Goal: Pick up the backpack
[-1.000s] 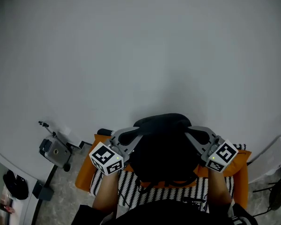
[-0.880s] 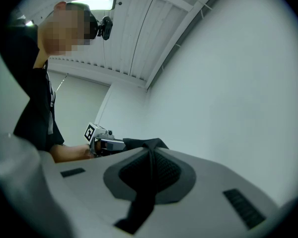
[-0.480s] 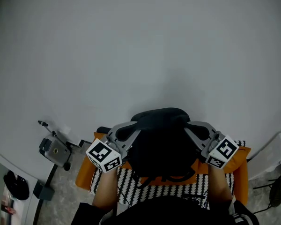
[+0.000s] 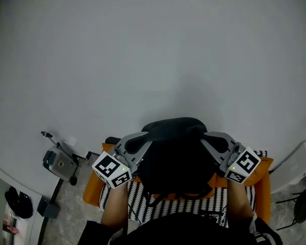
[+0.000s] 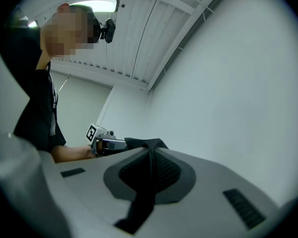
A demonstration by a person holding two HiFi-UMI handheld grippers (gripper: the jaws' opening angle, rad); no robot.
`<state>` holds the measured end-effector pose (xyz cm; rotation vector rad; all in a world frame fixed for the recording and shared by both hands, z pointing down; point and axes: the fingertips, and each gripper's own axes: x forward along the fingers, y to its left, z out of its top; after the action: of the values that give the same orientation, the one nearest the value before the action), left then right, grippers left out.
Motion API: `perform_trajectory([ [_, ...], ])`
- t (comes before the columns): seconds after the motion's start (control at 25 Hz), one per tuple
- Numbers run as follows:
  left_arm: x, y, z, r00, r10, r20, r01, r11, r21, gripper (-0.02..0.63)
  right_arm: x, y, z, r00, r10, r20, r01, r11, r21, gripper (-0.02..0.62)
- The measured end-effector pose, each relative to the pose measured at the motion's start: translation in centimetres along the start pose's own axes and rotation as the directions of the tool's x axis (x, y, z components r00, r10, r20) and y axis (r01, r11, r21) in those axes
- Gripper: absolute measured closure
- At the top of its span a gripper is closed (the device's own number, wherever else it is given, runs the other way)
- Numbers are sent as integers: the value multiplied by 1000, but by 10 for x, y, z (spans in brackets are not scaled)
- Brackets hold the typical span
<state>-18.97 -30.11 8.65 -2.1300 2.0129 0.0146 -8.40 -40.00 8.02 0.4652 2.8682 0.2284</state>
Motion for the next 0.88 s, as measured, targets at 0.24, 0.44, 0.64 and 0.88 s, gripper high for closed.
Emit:
perform_trajectory([
  [0.24,-5,-3,1,1000,-1,8,1,1000,1,565,-1,5,1,1000,6,-1,-6,1000,-16,566],
  [0.44,-5,-7,5,1000,-9,20,9,1000,1,565,-4,7,5,1000,7,7,-7,1000,-16,566],
  [0.64,-5,-11,10,999,-21,32,21,1000,11,565,-7,9,9,1000,10,12,-10,1000,-29,566],
  [0.88,-1,-21,8,999,-33,36,33,999,2,565,-19,11,7,1000,12,1,-12,999,-35,566],
])
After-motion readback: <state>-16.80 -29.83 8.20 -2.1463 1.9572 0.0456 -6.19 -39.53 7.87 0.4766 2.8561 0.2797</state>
